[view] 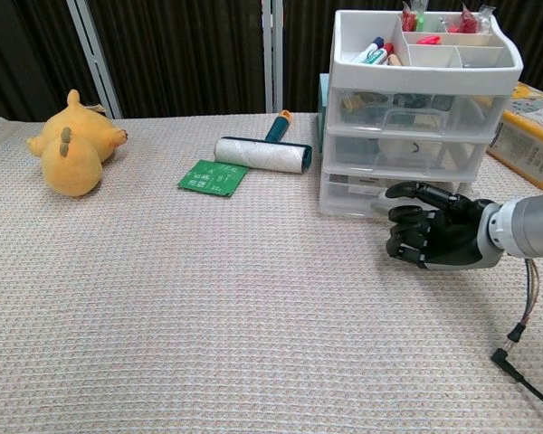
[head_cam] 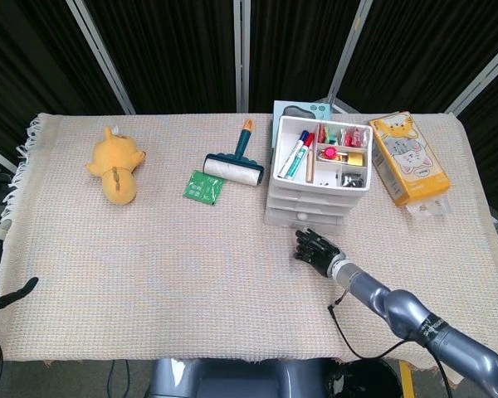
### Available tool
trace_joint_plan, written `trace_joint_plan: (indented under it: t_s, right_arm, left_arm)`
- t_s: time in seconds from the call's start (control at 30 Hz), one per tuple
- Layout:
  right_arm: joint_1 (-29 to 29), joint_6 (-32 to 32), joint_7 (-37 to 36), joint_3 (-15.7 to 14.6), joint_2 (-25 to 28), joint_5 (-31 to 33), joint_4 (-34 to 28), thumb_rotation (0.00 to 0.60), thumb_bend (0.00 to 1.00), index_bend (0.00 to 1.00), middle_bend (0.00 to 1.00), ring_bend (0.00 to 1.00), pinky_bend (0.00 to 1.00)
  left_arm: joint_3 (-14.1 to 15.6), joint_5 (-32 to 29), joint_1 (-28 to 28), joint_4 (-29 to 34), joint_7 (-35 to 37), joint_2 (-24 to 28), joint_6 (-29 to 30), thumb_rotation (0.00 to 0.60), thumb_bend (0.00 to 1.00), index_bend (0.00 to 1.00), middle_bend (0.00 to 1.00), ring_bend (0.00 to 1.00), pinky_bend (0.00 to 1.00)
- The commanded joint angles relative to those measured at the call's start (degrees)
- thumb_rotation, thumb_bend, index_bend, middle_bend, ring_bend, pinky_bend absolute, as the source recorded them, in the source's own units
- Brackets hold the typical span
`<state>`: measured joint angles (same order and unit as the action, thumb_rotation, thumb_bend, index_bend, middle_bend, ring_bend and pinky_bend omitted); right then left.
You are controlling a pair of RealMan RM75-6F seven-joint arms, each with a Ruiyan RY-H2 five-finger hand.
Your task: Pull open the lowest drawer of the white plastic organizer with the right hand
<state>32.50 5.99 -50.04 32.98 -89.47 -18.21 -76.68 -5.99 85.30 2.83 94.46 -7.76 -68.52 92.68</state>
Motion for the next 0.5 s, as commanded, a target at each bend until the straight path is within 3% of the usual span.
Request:
trace_joint_plan:
  t_s: [0.03,0.27,0.5]
  right_arm:
    - [-0.7,0.4,0.3,-0.1,0.6,-1.0,-1.3,0.6,0.36,0.23,0.86,0.85,0.7]
    - [-1.7,1.2,0.9,-1.0,1.5,-2.8,-3.2,0.6,0.37,0.1,0.86,0.85,0.7]
    - [-4.0,2.2,1.9,-1.4,2.4,-5.5,-6.4,0.6,0.37,0.08,0.86,0.85,0.7]
  left_arm:
    - [0.1,0.1,0.0,0.0,-0.1,0.0,0.0,0.6,0.07,0.0,0.0,0.0,0.0]
    - [0.2,0.2,-0.1,0.1,-0.2,0.0,0.1,0.6,0.07,0.0,0.0,0.0,0.0]
    - [0.3,0.4,-0.1,0.2,-0.5,-0.1,0.1,0.6,0.07,0.0,0.0,0.0,0.0]
